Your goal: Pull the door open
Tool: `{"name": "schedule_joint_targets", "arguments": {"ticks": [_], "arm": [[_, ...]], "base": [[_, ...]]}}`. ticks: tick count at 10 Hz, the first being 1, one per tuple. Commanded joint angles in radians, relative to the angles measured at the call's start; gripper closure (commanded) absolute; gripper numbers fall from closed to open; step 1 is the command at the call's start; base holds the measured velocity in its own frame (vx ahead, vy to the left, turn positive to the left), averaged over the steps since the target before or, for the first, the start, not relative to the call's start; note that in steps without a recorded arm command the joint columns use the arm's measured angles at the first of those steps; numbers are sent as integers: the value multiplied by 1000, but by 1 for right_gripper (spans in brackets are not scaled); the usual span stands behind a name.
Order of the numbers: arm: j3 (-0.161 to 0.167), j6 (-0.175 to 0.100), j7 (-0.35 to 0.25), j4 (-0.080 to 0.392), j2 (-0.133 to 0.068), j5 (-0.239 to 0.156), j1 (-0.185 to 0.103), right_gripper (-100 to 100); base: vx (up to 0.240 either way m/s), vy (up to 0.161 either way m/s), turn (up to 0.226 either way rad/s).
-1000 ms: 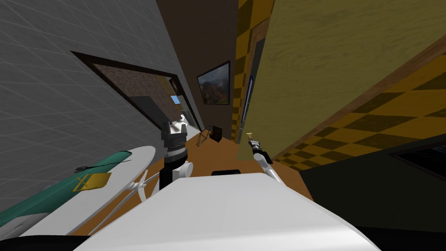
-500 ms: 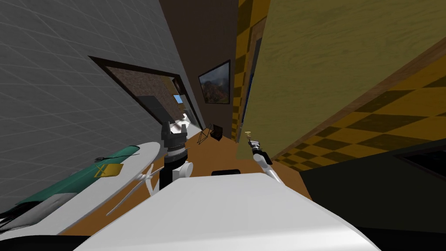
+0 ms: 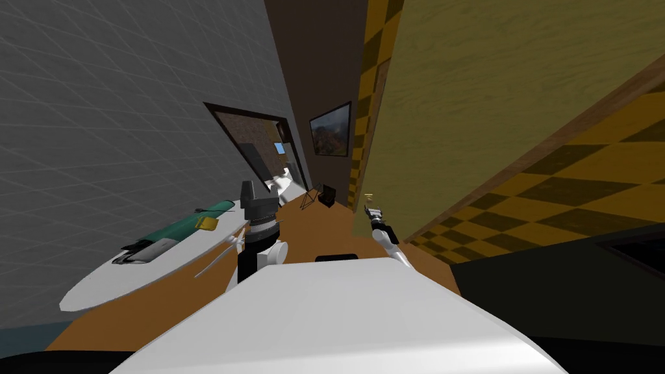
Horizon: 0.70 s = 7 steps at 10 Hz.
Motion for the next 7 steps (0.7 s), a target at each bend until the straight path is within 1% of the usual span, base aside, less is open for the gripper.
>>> {"name": "schedule_joint_targets", "arguments": {"ticks": [1, 2, 3, 4, 5, 6, 7], "arm": [[25, -25, -18, -7, 0, 16, 4, -100], [38, -38, -27, -8, 1, 24, 4, -100], [48, -49, -34, -9, 2, 31, 3, -100], [61, -61, -42, -10, 3, 39, 3, -100], [50, -49, -34, -13, 4, 33, 4, -100], [35, -62, -62, 3, -22, 27, 6, -100], [30, -65, -72, 9, -31, 25, 7, -100]], "base": [[-213, -82, 160], [-211, -101, 186], [-186, -104, 122], [-181, -61, 137], [-83, -22, 26], [84, 8, 191], [154, 9, 177]]}}
